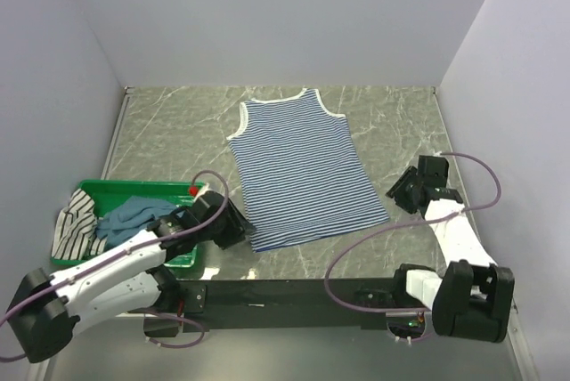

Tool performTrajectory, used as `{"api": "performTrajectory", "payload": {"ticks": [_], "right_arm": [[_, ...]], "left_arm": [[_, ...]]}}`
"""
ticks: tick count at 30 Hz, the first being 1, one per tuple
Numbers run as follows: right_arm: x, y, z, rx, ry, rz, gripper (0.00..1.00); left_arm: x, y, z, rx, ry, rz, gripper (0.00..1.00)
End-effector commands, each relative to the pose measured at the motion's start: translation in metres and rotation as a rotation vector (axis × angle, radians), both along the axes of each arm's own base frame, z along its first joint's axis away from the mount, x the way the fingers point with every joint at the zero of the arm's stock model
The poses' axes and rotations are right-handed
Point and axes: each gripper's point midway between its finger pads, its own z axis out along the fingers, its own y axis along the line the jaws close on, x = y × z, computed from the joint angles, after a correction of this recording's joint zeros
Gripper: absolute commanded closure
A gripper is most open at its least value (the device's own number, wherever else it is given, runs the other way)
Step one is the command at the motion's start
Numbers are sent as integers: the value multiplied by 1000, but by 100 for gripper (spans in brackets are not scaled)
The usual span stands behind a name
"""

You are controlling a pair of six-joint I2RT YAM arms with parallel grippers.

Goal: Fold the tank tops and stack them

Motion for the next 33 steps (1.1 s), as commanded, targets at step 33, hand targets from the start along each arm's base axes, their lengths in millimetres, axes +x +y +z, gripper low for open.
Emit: {"api": "performTrajectory", "payload": {"ticks": [33], "right_arm": [[-109,416,-2,-210,-9,999,68]], "left_arm": [[329,83,17,370,-133,202,64]]}}
